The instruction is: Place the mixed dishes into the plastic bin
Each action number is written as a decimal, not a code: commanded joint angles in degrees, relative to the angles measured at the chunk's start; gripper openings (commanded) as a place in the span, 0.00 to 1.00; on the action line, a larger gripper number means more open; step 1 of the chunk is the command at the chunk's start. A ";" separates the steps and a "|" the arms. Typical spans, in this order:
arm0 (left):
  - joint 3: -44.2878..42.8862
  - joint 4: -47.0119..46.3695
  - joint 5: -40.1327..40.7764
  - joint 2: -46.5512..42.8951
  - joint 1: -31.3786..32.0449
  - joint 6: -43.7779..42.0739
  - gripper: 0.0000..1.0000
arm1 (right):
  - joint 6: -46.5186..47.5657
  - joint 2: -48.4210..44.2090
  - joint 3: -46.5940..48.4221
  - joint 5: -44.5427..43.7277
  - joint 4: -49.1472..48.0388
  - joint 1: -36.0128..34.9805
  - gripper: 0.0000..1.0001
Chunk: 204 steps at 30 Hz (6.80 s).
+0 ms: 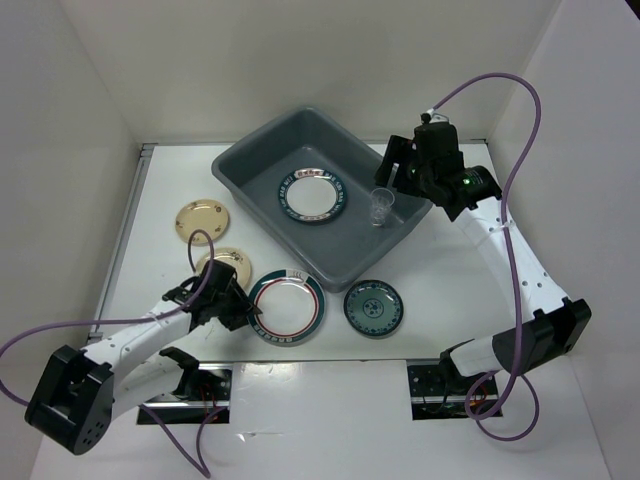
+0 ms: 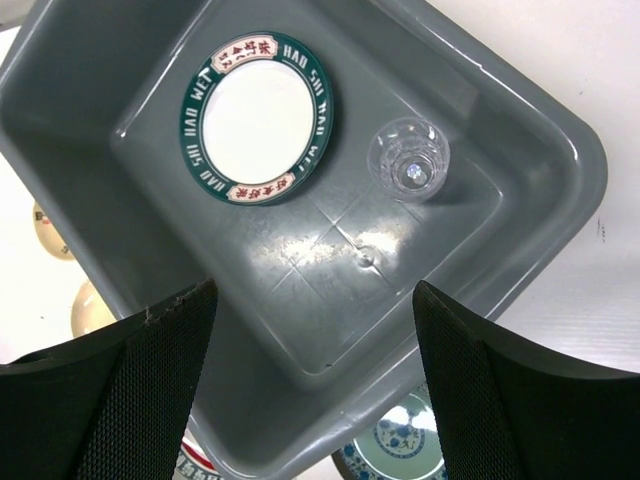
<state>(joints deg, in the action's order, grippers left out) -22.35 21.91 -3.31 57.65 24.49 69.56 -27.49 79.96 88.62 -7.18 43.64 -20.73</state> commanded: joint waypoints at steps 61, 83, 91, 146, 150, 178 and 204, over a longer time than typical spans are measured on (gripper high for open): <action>-48.86 16.79 -20.09 0.18 0.73 -15.61 0.00 | 1.73 -5.16 4.63 -4.15 -0.22 0.87 0.98; -79.49 -2.85 3.05 52.80 -8.41 -24.46 0.00 | 3.32 -18.09 -2.75 -10.84 -2.42 1.40 0.99; -80.92 -2.31 -0.46 61.35 -8.41 -23.86 0.00 | 3.32 -18.62 -3.98 -13.47 -1.36 1.40 0.99; -35.25 7.36 11.85 16.09 -38.72 -13.68 0.63 | 7.18 -27.14 -16.37 11.75 -3.12 1.40 0.99; -30.92 5.16 9.90 17.67 -40.93 -11.99 0.63 | 7.18 -29.07 -18.04 11.75 -2.51 1.40 0.99; -27.05 -17.96 3.66 37.53 -38.73 -5.58 0.31 | 7.18 -27.41 -18.04 10.70 -1.45 1.40 0.99; -29.34 -16.47 15.23 34.49 -37.15 -3.47 0.00 | 6.66 -26.35 -17.52 10.08 -0.31 1.40 0.99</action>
<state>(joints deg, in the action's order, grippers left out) -51.20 2.72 4.12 96.07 -12.71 65.49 -21.12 53.60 70.59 3.25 43.38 -19.62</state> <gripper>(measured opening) 0.019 0.993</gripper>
